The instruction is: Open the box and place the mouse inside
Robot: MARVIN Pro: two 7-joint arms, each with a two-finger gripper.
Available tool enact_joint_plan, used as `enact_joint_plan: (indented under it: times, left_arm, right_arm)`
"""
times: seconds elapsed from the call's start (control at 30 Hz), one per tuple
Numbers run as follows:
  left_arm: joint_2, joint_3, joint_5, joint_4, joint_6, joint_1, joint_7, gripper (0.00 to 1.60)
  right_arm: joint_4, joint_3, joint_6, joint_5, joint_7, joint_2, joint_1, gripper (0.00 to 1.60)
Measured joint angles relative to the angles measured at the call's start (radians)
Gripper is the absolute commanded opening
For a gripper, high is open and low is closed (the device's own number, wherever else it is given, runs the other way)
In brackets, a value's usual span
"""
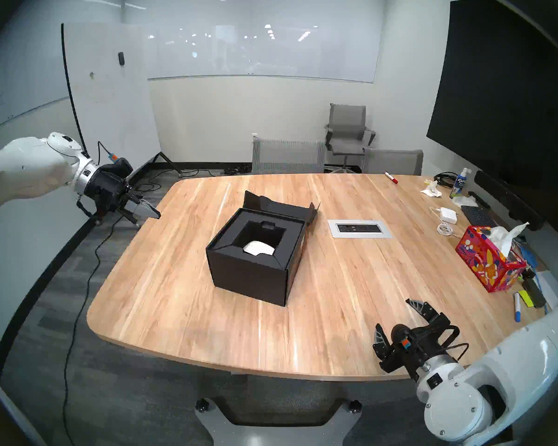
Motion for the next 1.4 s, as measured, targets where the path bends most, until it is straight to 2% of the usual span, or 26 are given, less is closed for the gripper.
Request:
enact_joint_plan:
  times: [0.37,0.57,0.73,1.17,1.4]
  left_arm:
    - [0.0,0.0,0.0,0.0,0.0,0.0,0.0,0.0]
    - [0.0,0.0,0.0,0.0,0.0,0.0,0.0,0.0]
    - [0.0,0.0,0.0,0.0,0.0,0.0,0.0,0.0]
    - [0.0,0.001,-0.001,-0.001,0.0,-0.001,0.0,0.0]
    - [0.0,0.001,-0.001,-0.001,0.0,-0.001,0.0,0.0]
  right_arm:
    - [0.095,-0.037,-0.047,-0.204,0.0,0.065,0.088,1.6]
    - [0.143,-0.069,-0.116,-0.34,0.006,0.084,0.133,1.6]
    - [0.173,-0.094,-0.183,-0.429,0.045,0.084,0.157,1.6]
    - [0.234,-0.158,-0.389,-0.613,0.175,0.065,0.203,1.6]
    - [0.259,-0.176,-0.487,-0.654,0.221,0.059,0.224,1.6]
